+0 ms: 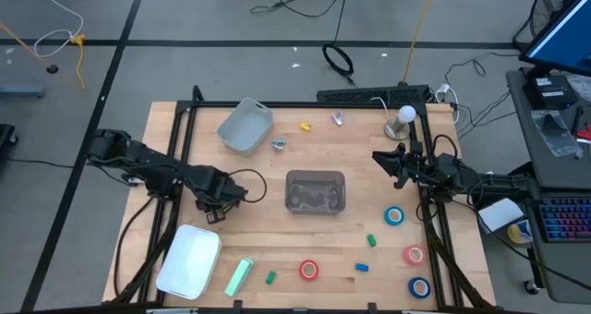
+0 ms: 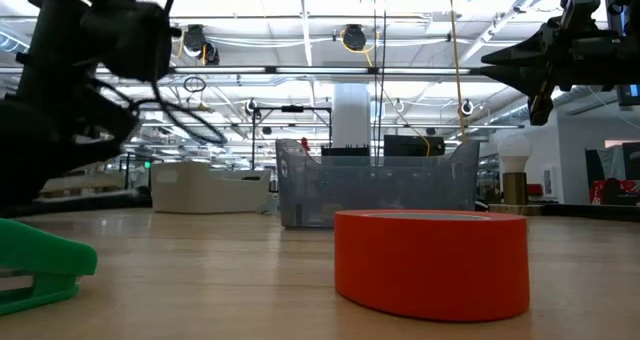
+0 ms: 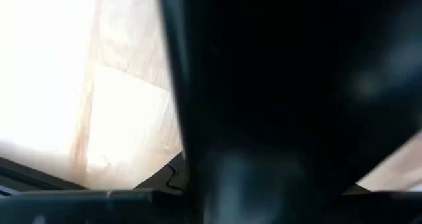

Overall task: Pick and place Stapler, Stapler remover, tape
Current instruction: Put the black stapler into the gray bin

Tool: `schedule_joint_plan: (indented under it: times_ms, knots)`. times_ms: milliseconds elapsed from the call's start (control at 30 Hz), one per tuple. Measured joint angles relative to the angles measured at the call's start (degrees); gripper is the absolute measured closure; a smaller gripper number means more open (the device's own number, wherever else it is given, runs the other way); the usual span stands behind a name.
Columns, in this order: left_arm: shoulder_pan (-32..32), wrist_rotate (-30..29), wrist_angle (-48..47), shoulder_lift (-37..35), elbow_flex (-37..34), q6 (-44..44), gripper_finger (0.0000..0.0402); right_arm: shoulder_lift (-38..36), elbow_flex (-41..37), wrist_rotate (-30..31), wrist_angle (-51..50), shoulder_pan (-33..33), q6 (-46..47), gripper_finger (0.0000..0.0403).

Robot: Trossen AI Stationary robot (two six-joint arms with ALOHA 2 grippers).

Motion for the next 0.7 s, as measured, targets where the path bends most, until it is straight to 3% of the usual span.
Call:
schedule_joint_plan:
  times_ms: [200, 433, 700]
  knots:
    - [0.0, -4.18, -2.84, -4.49, 4.75, -4.63, 0.027, 0.02, 0.02, 0.0, -0.02, 0.01, 0.0, 0.0332]
    - [0.0, -15.33, -4.31, -6.4, 13.55, -7.21, 0.027, 0.01, 0.01, 0.0, -0.01, 0.01, 0.0, 0.0332]
    - [3.54, -26.81, -4.15, -6.44, 22.51, -17.57, 0.0271, 0.01, 0.0, 0.0, 0.0, 0.0, 0.0, 0.0332]
